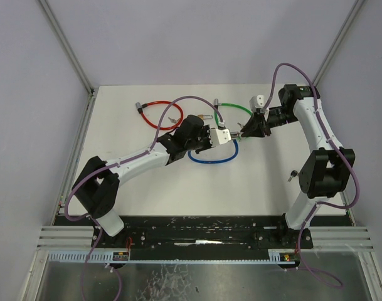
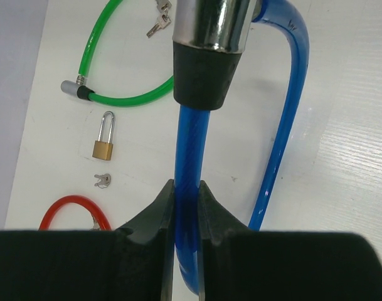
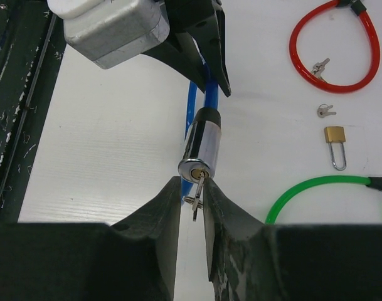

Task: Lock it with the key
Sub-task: Lock the lock at the center of the board.

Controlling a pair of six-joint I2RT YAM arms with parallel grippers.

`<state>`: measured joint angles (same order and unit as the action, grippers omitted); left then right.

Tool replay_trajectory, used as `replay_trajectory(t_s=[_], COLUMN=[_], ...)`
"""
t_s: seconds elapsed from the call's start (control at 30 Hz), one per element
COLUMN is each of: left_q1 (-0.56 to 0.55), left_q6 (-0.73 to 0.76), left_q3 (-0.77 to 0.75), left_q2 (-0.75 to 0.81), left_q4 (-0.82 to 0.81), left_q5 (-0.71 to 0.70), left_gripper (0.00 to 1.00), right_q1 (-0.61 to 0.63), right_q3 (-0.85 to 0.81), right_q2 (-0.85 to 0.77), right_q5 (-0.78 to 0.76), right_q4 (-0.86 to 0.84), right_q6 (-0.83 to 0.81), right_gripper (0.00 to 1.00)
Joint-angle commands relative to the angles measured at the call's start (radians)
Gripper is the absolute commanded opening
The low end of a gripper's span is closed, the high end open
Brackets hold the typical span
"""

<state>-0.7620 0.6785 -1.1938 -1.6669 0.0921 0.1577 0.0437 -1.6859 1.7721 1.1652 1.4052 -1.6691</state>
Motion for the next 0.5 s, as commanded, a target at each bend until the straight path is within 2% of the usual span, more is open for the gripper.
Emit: replay_trajectory(t_s=[0.0, 0.37, 0.47], left_q1=[0.000, 0.000, -0.001], left_q6=[-0.011, -0.009, -0.008], left_q3=[-0.011, -0.012, -0.014], left_q2=[-0.007, -0.004, -0.004], left_q4=[0.052, 0.054, 0.054], left_q5=[0.019, 0.016, 0.018], left_gripper=[0.00, 0.00, 0.00], right_q1=[0.013, 0.018, 0.021], right_q3=[-0.045, -0.054, -0.057], right_q2=[0.008, 0.003, 0.001], right_q5=[0.001, -0.064, -0.084], right_q4=[0.012, -0.020, -0.034], right_q6=[0.035, 0.072, 0.091], right_gripper=[0.24, 0.09, 0.08])
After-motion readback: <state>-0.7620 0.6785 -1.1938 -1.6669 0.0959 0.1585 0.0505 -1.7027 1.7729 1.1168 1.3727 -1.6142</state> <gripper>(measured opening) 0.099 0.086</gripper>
